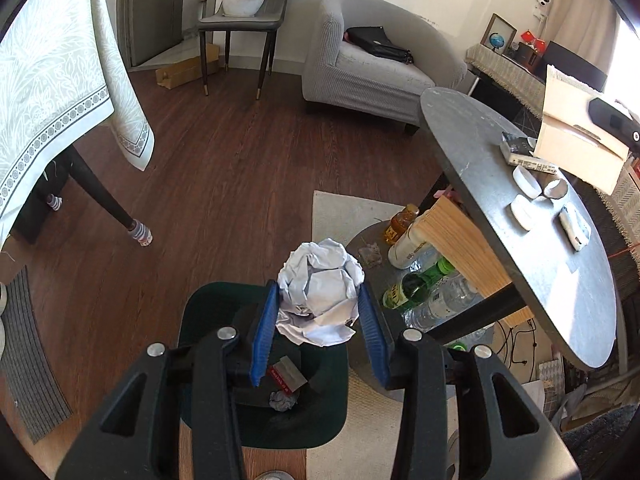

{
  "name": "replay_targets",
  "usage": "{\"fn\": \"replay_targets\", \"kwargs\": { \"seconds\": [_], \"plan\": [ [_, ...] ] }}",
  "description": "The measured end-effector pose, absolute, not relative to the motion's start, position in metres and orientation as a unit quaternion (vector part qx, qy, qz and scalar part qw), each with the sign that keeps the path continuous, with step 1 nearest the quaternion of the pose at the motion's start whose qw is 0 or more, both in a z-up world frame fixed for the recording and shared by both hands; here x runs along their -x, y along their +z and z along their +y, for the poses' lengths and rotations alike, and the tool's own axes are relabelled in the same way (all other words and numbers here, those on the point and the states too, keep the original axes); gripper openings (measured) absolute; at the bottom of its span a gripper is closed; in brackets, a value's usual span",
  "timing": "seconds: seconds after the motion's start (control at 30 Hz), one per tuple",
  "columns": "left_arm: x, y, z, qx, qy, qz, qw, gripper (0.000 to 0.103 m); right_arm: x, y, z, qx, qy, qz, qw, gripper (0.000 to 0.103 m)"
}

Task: Collect trash
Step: 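Carry the paper to the green bin and open the left gripper while the right carries the box, then lower the SanDisk box into the green bin and open the right gripper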

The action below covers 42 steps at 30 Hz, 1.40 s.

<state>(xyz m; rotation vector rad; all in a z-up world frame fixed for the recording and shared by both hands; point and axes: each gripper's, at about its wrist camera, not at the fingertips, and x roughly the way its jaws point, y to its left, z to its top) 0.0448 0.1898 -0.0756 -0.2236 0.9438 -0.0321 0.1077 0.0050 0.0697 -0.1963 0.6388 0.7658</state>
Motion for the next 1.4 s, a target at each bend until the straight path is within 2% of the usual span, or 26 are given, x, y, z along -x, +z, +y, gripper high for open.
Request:
{"fn": "replay_targets", "kwargs": {
  "seconds": [0.67,1.03,1.27,1.4],
  "plan": [
    [-0.035,-0.159,0.215,0.070,-0.008,0.580,0.811,0.046,-0.079,0.014,0.112,0.141,0.437,0.378,0.804,0.000],
    [-0.020,-0.144,0.235,0.081,-0.002,0.558,0.826,0.048,-0.074,-0.033,0.152,0.164,0.443,0.426,0.771,0.000],
    [-0.011,-0.131,0.248,0.087,0.003,0.542,0.836,0.045,-0.074,-0.061,0.170,0.178,0.442,0.452,0.754,0.000],
    [-0.006,-0.123,0.256,0.093,0.007,0.532,0.841,0.040,-0.075,-0.077,0.178,0.180,0.441,0.467,0.745,0.000]
  ]
}}
